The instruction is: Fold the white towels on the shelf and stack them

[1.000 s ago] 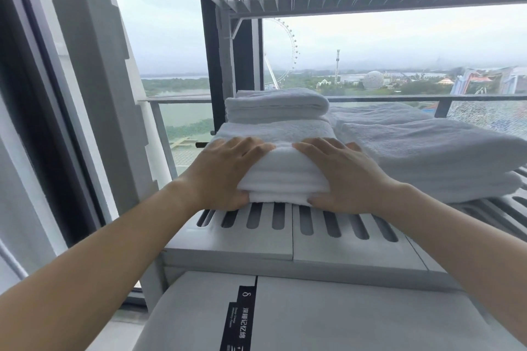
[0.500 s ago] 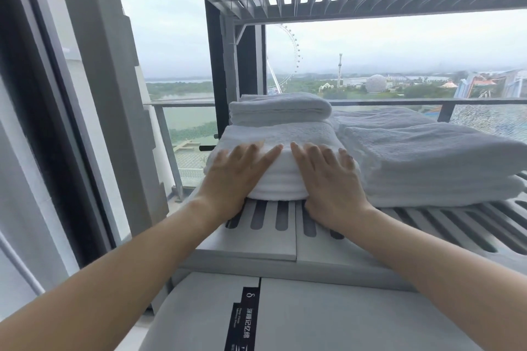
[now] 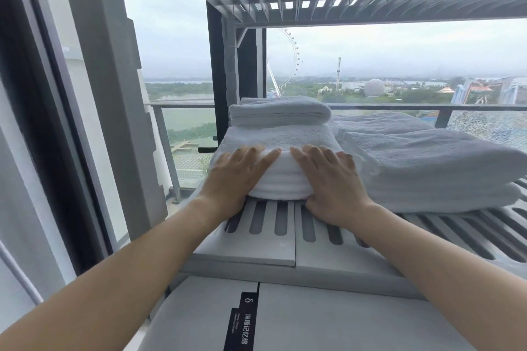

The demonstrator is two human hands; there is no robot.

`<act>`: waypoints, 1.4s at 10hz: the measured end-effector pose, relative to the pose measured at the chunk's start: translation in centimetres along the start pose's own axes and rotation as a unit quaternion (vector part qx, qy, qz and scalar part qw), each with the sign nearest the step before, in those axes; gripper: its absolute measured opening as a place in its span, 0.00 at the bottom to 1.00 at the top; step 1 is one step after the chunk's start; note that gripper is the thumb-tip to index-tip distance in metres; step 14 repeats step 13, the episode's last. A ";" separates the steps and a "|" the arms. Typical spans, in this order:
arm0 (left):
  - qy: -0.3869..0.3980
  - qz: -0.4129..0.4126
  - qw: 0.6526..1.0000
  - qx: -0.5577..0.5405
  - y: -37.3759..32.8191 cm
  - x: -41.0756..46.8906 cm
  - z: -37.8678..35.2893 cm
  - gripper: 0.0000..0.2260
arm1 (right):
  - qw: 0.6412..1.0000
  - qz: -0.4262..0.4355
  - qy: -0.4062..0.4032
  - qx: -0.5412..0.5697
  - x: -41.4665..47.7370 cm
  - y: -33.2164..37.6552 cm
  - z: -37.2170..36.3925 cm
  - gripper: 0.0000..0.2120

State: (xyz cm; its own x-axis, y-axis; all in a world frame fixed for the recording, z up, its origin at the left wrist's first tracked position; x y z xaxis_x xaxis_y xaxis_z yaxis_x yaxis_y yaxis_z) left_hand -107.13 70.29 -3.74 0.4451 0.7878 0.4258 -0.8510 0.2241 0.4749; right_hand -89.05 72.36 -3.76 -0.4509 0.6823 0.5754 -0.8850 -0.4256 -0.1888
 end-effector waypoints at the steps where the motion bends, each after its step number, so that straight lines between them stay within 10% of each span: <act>1: 0.011 -0.012 0.999 -0.033 0.1 -0.2 0.5 0.42 | 0.998 0.030 0.003 0.051 -0.2 -0.7 0.4 0.40; 4: 0.030 0.053 0.944 -0.325 1.7 5.3 2.7 0.22 | 0.961 -0.060 -0.015 0.269 5.5 -2.7 2.1 0.19; 6: 0.180 0.101 0.887 -0.414 4.2 7.8 -1.6 0.23 | 0.946 -0.118 0.170 0.249 8.1 -2.5 -1.3 0.22; 8: 0.171 0.087 0.902 -0.387 4.0 7.2 -2.8 0.25 | 0.947 -0.105 0.200 0.227 7.8 -2.6 -2.3 0.24; 11: -0.080 0.111 0.933 -0.332 2.6 4.2 0.7 0.19 | 0.930 -0.202 0.016 0.307 5.7 -2.7 -0.1 0.14; 14: -0.061 0.116 0.948 -0.290 0.2 3.2 4.2 0.21 | 0.950 -0.172 -0.054 0.254 3.2 -1.8 3.6 0.14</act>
Point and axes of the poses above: each hand's wrist, its own x-axis towards the middle knuckle, its own z-axis out of the back of the hand, y = z × x, the point moved 3 cm from there along x, towards the middle knuckle, and after that the axes turned 6 degrees about -z, right-handed, at the moved point
